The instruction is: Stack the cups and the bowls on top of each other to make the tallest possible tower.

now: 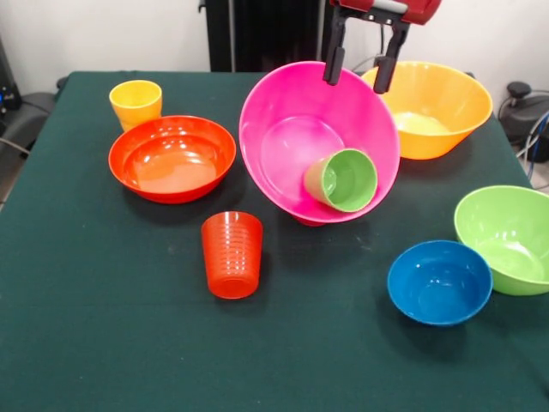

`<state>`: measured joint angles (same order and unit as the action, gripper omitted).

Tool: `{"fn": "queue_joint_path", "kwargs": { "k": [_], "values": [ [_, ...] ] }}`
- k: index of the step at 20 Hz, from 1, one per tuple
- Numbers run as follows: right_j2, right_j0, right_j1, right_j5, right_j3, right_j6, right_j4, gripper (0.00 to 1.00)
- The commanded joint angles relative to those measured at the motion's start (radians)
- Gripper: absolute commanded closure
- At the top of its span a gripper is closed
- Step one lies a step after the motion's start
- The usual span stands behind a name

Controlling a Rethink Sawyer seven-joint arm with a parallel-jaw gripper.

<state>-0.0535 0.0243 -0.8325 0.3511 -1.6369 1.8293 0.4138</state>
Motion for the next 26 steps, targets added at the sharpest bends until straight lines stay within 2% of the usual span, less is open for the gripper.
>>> {"fn": "queue_joint_path", "kwargs": {
  "k": [1, 3, 5, 14, 21, 26],
  "values": [
    [0.106, 0.011, 0.035, 0.123, -0.014, 0.011, -0.030, 0.00],
    [0.105, 0.004, 0.030, 0.128, -0.020, 0.022, -0.041, 0.00],
    [0.110, 0.004, 0.020, 0.086, -0.035, 0.051, -0.055, 0.00],
    [0.243, 0.091, -0.008, -0.010, -0.077, 0.018, -0.110, 0.00],
    [0.263, 0.103, -0.020, -0.022, -0.081, 0.034, -0.106, 0.00],
    [0.346, 0.163, -0.017, -0.022, -0.103, 0.009, -0.130, 0.00]
  ]
}}
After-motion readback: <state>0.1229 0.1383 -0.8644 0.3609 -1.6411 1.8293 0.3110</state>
